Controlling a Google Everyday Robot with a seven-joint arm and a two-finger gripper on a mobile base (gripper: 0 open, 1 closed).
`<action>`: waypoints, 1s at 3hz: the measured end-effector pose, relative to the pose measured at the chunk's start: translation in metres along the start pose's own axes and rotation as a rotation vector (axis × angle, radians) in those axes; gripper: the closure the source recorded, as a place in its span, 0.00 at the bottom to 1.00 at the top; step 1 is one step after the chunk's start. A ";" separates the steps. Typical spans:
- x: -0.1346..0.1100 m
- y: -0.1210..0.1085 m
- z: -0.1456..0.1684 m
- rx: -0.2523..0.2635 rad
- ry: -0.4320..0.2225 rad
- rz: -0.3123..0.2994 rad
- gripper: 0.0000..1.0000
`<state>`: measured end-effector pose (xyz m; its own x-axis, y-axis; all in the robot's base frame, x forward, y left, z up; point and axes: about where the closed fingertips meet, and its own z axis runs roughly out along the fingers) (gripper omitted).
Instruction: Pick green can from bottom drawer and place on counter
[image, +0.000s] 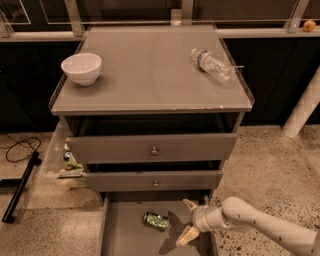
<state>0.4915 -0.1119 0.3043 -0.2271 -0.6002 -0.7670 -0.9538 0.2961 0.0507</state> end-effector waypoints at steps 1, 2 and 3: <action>0.007 -0.006 0.029 0.019 0.001 -0.088 0.00; 0.014 -0.013 0.053 0.023 -0.008 -0.176 0.00; 0.014 -0.013 0.053 0.023 -0.008 -0.176 0.00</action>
Offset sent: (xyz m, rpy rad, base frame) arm 0.0324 0.0362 -0.0663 -0.0458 -0.2278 0.1485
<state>0.5108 -0.0848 0.2585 -0.0549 -0.6383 -0.7678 -0.9740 0.2034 -0.0995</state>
